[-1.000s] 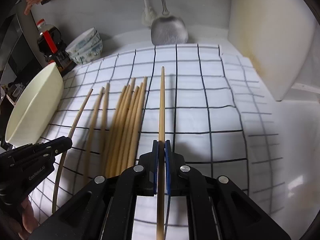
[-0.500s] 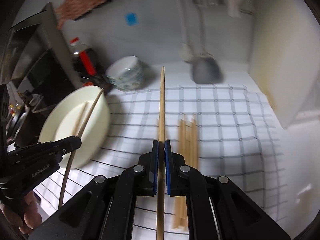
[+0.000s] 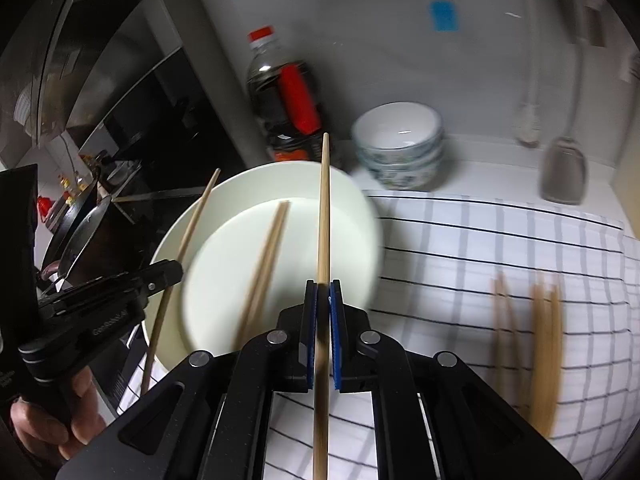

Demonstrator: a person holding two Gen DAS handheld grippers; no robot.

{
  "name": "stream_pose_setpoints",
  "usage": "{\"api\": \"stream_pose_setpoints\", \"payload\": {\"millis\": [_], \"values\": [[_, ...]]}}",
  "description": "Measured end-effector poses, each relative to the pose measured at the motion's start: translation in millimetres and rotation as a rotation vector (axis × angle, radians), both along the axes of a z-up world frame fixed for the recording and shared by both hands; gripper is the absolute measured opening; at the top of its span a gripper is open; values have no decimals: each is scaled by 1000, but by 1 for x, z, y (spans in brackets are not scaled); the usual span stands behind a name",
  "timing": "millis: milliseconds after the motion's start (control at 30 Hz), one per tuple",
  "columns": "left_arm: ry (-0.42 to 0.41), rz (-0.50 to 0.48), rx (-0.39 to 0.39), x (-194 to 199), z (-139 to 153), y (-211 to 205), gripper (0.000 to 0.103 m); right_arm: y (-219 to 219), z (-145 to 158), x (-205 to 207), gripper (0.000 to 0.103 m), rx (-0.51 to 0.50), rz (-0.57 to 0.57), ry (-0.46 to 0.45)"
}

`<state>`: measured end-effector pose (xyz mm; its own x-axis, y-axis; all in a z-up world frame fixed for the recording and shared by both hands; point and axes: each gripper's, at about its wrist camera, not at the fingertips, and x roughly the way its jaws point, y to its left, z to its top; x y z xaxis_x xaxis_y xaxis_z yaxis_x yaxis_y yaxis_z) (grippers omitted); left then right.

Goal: Organize utensils
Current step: 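Carry the left tool's chopstick into the white dish while the right tool carries its own, then open the left tool to release its chopstick in the dish while the right tool releases too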

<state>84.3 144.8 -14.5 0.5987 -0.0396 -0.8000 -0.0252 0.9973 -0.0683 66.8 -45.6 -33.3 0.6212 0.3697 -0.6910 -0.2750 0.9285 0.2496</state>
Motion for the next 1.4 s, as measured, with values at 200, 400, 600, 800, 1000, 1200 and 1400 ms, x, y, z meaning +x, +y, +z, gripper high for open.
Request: {"api": "stream_pose_setpoints", "payload": {"millis": [200, 400, 600, 800, 1000, 1200, 1400], "values": [[5, 14, 2, 24, -18, 24, 7, 40, -14, 29, 6, -13, 21, 56], [47, 7, 1, 38, -39, 33, 7, 65, -34, 45, 6, -37, 33, 103], [84, 0, -1, 50, -57, 39, 7, 72, -51, 60, 6, -38, 32, 159], [107, -5, 2, 59, -68, 38, 8, 75, -63, 71, 6, -57, 17, 210], [123, 4, -7, 64, -72, 37, 15, 73, -65, 75, 6, -61, 5, 216], [72, 46, 28, 56, -59, 42, 59, 70, -56, 69, 19, -75, -3, 177], [64, 82, 20, 43, -50, 49, 69, 68, -47, 56, 26, -90, -1, 146]]}}
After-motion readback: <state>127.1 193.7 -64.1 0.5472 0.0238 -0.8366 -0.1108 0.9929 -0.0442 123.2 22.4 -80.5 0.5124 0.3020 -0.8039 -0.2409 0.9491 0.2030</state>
